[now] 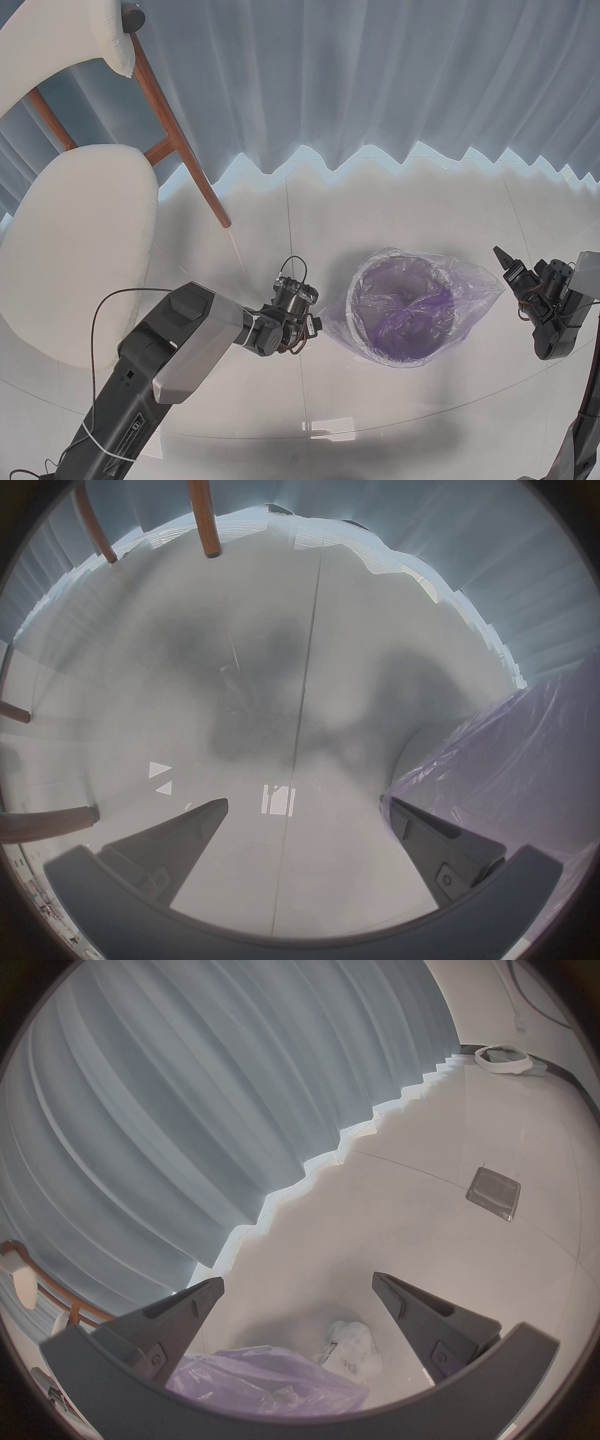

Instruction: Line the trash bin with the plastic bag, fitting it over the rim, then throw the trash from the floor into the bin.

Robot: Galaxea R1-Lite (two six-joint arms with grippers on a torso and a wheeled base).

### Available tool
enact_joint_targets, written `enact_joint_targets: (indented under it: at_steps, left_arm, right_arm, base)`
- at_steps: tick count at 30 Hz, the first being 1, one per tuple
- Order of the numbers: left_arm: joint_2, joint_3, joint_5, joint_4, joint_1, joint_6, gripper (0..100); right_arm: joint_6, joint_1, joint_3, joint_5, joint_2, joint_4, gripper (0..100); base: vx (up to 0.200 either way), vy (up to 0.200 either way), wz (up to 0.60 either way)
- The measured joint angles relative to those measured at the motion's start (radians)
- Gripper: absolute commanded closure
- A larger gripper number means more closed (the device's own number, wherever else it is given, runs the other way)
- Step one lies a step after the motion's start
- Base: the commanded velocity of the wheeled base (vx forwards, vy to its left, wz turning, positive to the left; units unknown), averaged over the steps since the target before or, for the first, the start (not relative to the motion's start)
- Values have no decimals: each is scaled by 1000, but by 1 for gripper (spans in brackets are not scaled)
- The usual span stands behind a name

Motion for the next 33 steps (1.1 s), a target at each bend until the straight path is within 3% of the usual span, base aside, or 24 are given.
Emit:
enact_joint_targets:
  at_steps: [7,15,24,33]
  left_arm:
    - [-91,83,5,-7,-10,-67,0]
    - [-255,299,3,-25,-17,-134,0]
    - [-492,639,-11,-204,-17,-190,0]
    - [-714,913,-20,-411,-17,-197,0]
  right_arm:
    - [19,-5,76,2,-27,0,0]
    - [15,-2,156,0,-43,19,0]
    - [10,-12,254,-8,-77,98,0]
    - [11,38,314,-12,-53,73,0]
  base:
    - [0,0,0]
    - [0,0,0]
    - [0,0,0]
    - [0,0,0]
